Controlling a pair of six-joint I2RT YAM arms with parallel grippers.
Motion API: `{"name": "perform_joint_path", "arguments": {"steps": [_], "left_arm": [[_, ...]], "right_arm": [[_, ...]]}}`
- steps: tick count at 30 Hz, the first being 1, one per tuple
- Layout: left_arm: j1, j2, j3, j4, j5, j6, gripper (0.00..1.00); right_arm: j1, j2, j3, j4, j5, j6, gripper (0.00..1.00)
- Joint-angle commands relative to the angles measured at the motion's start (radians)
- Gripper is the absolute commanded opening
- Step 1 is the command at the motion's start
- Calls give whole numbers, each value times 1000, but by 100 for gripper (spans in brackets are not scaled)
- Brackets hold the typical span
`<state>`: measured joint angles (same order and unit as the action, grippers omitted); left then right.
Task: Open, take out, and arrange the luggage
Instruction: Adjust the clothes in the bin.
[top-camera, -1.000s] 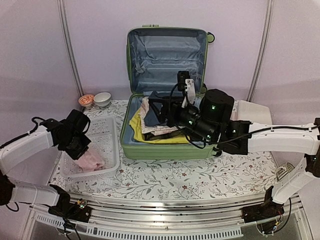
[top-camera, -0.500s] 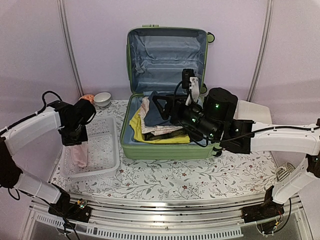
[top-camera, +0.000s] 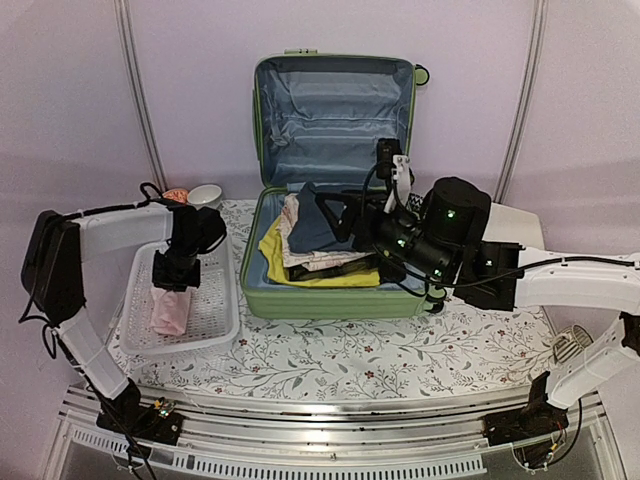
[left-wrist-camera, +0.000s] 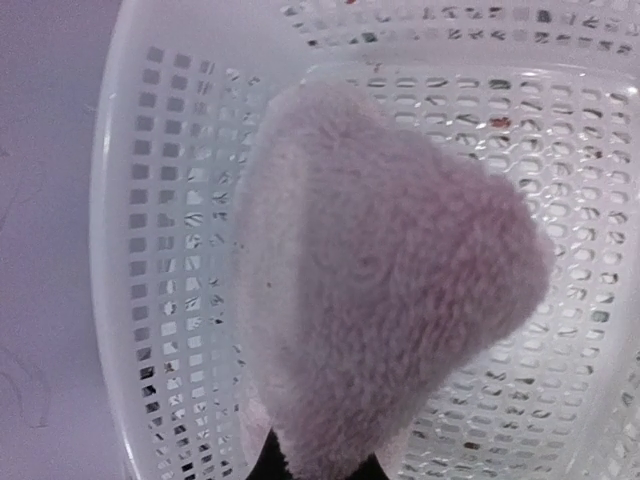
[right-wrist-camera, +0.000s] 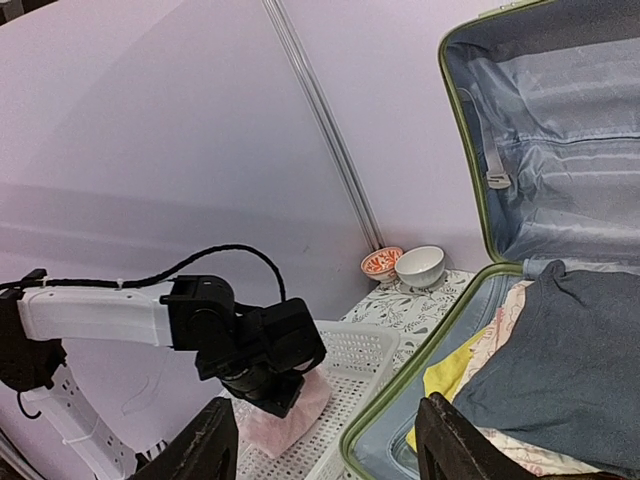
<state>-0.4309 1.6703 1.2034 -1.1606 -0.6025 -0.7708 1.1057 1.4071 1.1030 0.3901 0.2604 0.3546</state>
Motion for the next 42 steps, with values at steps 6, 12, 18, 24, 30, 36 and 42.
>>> {"name": "perform_joint_path", "arguments": {"steps": [6, 12, 18, 24, 30, 36, 42], "left_arm": [[-50, 210, 157, 228, 243, 49, 14], [-62, 146, 146, 309, 332, 88, 66], [-49, -105, -3, 488, 490, 208, 77], [17, -289, -191, 661, 600, 257, 27], [105, -266, -263, 796, 790, 296, 0], [127, -113, -243, 865, 812, 299, 0], [132, -5, -270, 952, 723, 267, 0]], "right_arm": [[-4, -77, -29, -44, 55, -9, 62], [-4, -77, -31, -56, 60, -1, 64], [-4, -61, -27, -54, 41, 7, 63], [-6, -50, -23, -53, 27, 9, 63], [-6, -49, -25, -54, 16, 12, 62], [-6, -70, -30, -66, 11, 8, 61], [-6, -127, -96, -100, 62, -4, 62]]}}
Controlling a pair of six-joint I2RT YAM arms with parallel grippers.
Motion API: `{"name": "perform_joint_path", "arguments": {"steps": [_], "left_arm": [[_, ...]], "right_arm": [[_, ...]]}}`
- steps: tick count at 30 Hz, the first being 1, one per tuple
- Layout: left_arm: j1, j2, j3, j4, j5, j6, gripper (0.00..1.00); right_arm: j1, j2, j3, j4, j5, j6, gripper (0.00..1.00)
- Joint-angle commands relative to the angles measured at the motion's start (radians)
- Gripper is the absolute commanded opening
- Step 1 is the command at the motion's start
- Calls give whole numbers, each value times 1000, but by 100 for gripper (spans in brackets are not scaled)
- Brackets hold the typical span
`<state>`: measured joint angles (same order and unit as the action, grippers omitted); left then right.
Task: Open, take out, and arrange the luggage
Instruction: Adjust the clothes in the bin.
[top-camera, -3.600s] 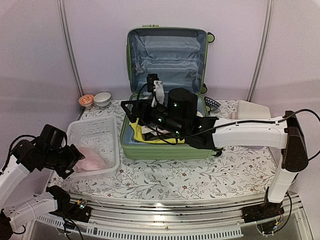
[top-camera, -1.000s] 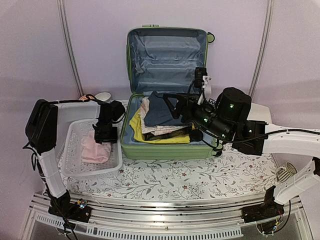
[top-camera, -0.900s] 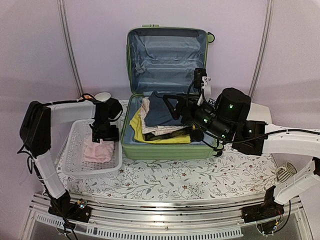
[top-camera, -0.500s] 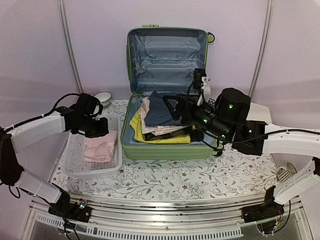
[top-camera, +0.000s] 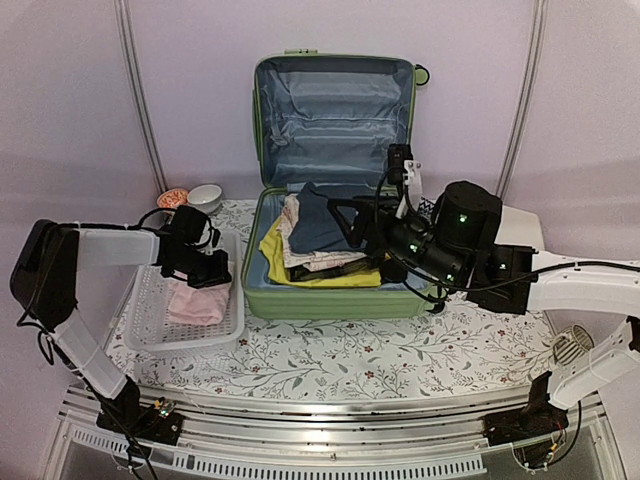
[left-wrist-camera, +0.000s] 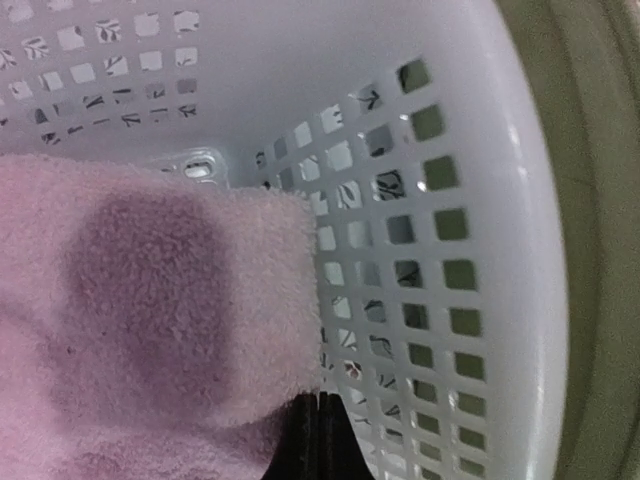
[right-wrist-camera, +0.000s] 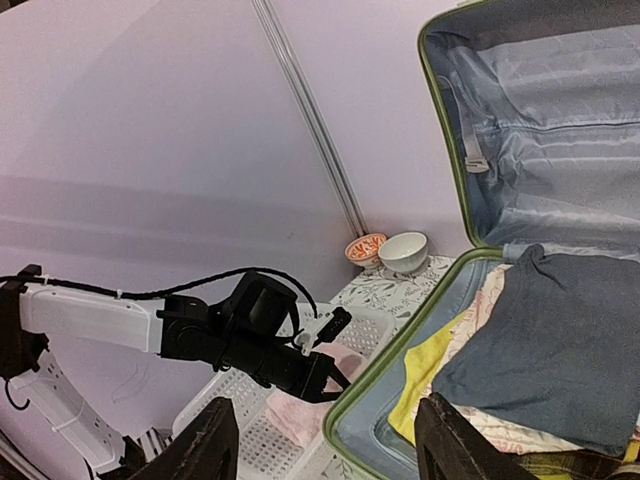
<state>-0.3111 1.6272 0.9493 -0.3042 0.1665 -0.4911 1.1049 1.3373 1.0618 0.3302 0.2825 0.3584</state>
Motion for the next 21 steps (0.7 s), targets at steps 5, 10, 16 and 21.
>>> {"name": "perform_joint_path", "arguments": {"steps": [5, 10, 16, 21], "left_arm": [[13, 86, -61, 177, -11, -17, 0], [12, 50, -71, 176, 24, 7, 0], [-9, -159, -72, 41, 27, 64, 20], [-89, -303, -84, -139, -24, 63, 26]], "right_arm": [[-12, -84, -88, -127, 38, -21, 62], [-74, -87, -86, -267, -63, -7, 63], [-147, -103, -92, -375, -168, -16, 65], [-197, -88, -63, -484, -248, -51, 66]]}}
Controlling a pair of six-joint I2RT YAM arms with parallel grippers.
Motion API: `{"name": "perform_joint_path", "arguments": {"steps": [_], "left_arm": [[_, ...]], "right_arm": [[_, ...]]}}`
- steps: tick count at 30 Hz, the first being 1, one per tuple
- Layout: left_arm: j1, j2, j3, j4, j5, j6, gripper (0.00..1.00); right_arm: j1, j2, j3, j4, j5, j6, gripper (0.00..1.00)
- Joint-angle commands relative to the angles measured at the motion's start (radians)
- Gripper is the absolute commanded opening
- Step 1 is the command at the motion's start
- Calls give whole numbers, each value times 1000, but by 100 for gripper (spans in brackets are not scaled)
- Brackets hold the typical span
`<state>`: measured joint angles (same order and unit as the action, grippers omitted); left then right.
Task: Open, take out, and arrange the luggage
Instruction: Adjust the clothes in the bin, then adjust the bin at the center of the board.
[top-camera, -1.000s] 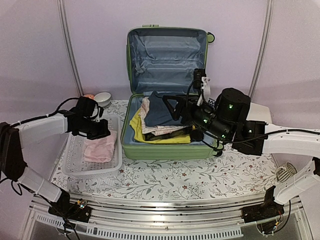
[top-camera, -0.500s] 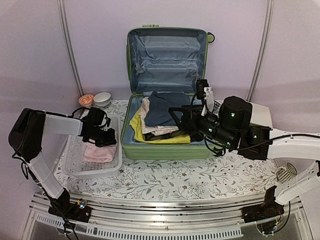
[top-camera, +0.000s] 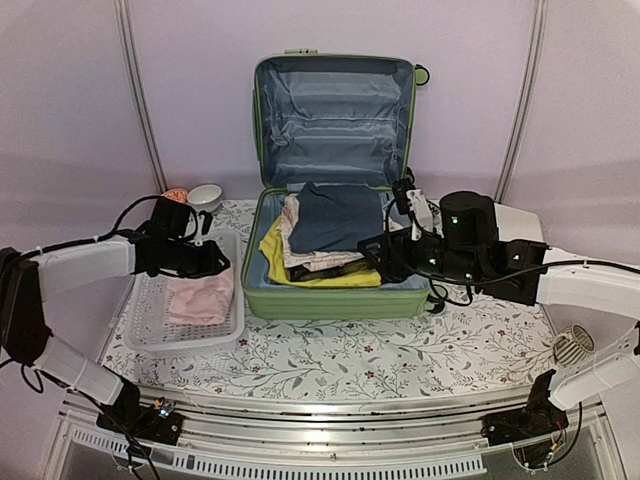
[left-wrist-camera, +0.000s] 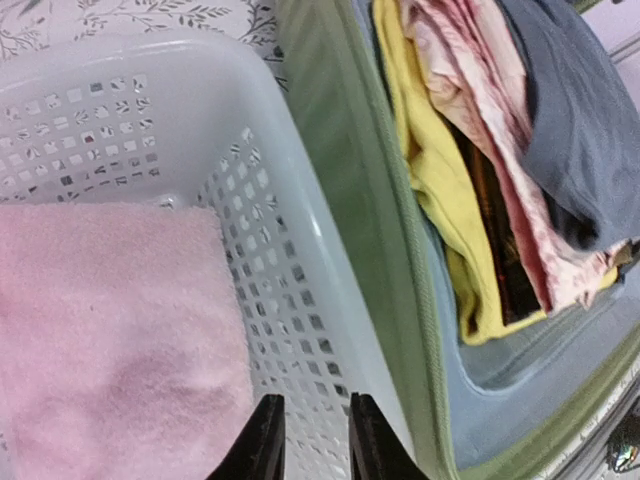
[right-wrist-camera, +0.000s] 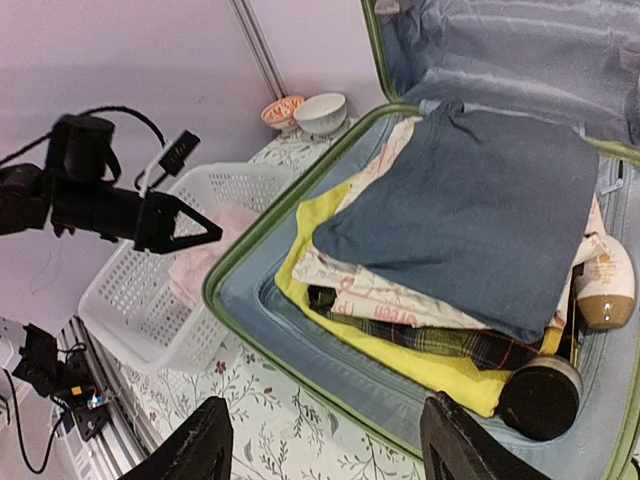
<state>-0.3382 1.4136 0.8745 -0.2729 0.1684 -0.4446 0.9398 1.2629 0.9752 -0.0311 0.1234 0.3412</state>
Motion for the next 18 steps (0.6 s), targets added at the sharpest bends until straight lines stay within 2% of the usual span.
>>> {"name": "perform_joint_path", "arguments": {"steps": [1, 5, 9, 11, 14, 18], "left_arm": [[-78, -134, -25, -193, -31, 5, 27], [-130, -263, -116, -252, 3, -72, 35], [-193, -372, -194, -255, 49, -149, 49], [-217, -412, -223, -235, 75, -170, 52], [-233, -451, -250, -194, 136, -177, 53], [-240, -441, -230, -262, 141, -160, 53]], "right_arm": [[-41, -3, 42, -154, -105, -38, 67], [-76, 64, 95, -278, -159, -56, 71], [-80, 124, 117, -314, -306, -132, 79], [-80, 177, 136, -352, -328, -166, 80], [-71, 264, 176, -395, -370, -172, 76], [-3, 335, 204, -399, -357, -141, 68]]}}
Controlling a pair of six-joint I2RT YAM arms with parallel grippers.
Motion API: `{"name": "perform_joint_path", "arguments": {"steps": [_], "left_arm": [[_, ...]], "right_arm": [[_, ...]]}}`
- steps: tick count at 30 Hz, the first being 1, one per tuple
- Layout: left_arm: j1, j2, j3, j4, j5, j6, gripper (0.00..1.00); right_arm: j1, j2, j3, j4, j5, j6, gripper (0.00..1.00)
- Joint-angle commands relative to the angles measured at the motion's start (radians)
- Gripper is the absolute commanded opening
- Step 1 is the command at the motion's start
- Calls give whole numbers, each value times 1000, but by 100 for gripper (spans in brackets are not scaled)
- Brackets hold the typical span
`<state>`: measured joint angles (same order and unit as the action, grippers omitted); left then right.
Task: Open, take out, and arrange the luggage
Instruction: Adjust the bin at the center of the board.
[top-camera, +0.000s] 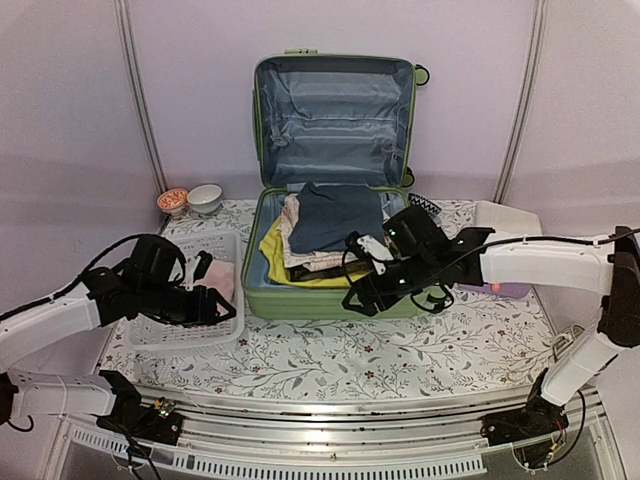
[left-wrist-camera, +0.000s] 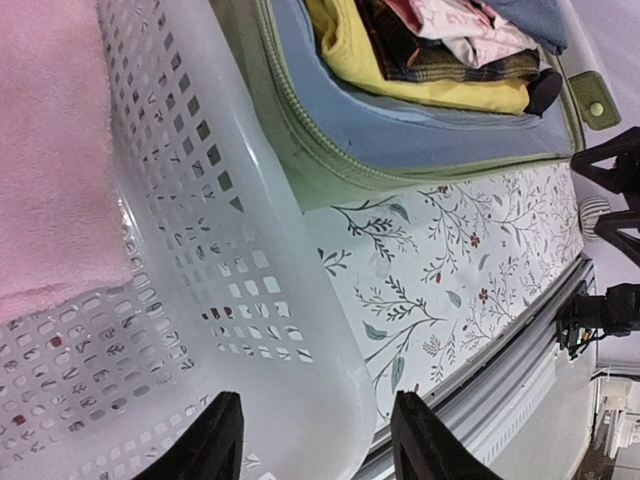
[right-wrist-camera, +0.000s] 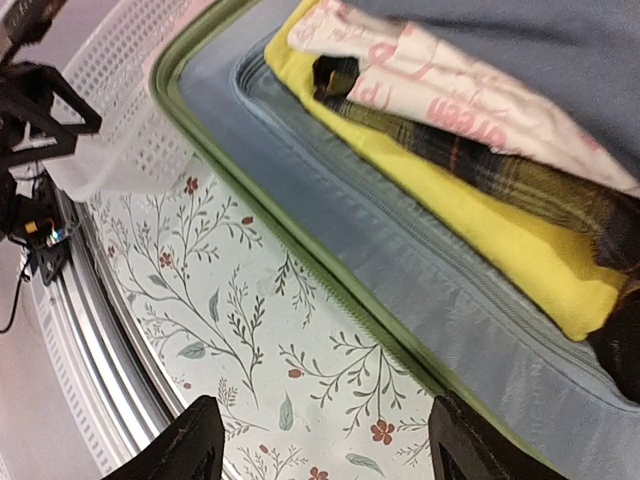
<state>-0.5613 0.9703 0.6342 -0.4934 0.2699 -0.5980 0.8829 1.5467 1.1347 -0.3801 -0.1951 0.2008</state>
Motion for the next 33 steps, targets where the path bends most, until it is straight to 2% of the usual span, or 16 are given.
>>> {"name": "perform_joint_path", "arguments": {"steps": [1, 7, 10, 13, 17, 21, 26, 27, 28, 31, 33], "left_arm": [[-19, 6, 13, -60, 31, -6, 53], [-23, 17, -30, -30, 49, -25, 54], [-23, 26, -37, 9, 63, -49, 55], [-27, 47, -63, 73, 102, -71, 61], [-37, 92, -100, 156, 165, -93, 63], [-40, 131, -121, 258, 213, -107, 63], [-40, 205, -81, 261, 150, -75, 63], [-40, 212, -70, 248, 120, -68, 62], [-40, 216, -57, 223, 79, -59, 61], [-40, 233, -4, 110, -58, -26, 41], [-42, 246, 21, 55, -107, -6, 34]], "right_arm": [[65, 70, 43, -40, -37, 20, 63], [71, 186, 42, 112, 63, 146, 26], [59, 262, 113, 158, 91, 176, 15], [10, 333, 182, 175, 101, 211, 10], [-67, 369, 205, 248, 73, 234, 9], [-89, 408, 272, 228, 31, 204, 11], [-87, 336, 172, 323, -104, 158, 18], [-84, 303, 149, 338, -125, 150, 23], [-81, 283, 129, 343, -129, 146, 25], [-71, 232, 94, 332, -128, 133, 27], [-67, 206, 82, 317, -108, 123, 30]]}}
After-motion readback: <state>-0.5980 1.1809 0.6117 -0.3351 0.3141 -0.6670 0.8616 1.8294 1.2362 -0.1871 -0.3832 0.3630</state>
